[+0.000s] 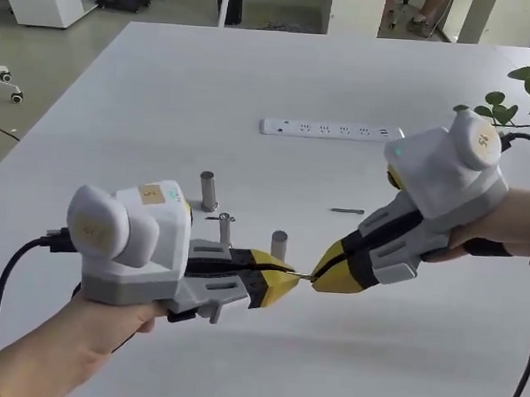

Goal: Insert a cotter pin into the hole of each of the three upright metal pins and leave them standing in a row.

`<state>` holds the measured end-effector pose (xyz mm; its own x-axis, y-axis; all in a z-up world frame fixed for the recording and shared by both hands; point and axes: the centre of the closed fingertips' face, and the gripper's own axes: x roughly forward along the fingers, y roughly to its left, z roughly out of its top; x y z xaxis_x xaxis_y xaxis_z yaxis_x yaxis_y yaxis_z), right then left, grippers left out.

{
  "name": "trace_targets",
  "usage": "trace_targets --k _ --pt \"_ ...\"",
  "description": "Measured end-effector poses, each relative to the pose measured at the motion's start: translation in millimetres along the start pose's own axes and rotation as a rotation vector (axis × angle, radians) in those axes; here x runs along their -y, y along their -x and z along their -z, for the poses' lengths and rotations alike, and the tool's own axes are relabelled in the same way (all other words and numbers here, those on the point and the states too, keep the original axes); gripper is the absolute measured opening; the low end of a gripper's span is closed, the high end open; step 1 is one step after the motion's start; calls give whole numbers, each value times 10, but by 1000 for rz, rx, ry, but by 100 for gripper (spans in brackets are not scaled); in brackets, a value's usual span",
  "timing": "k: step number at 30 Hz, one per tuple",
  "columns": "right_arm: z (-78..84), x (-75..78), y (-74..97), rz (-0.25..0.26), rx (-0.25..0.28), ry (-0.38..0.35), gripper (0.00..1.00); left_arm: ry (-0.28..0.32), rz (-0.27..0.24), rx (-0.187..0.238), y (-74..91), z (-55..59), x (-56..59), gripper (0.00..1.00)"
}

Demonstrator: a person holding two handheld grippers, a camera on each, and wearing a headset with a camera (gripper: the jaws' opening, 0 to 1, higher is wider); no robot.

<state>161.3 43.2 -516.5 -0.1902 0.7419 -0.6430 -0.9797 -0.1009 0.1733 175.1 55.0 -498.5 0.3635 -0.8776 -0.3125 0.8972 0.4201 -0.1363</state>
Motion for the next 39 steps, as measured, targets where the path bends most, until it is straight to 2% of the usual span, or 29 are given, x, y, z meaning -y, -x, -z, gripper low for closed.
trace_targets --k 4,8,13,17,23,29,34,37,39 --pt "44 -4 -15 -6 -67 49 0 -38 -16 -21 -29 31 -8 2" --pt "56 10 -28 -13 -97 66 0 -48 -37 -34 -33 62 -48 3" --pt "79 65 -26 -7 -139 89 0 -42 -58 -31 -33 63 -84 5" --pt "136 161 -23 20 -186 98 0 -22 -90 -25 -34 81 -145 9" --pt "245 292 -22 67 -260 83 0 8 -141 -29 -31 132 -264 14" --pt "345 504 28 117 -306 67 0 21 -220 -38 -24 208 -438 19" --pt "403 608 35 146 -339 49 0 42 -270 -42 -57 259 -562 21" --pt "438 664 35 157 -355 42 0 78 -302 -37 -82 285 -635 21" --pt "455 695 40 160 -365 42 0 76 -321 -45 -101 303 -680 21"
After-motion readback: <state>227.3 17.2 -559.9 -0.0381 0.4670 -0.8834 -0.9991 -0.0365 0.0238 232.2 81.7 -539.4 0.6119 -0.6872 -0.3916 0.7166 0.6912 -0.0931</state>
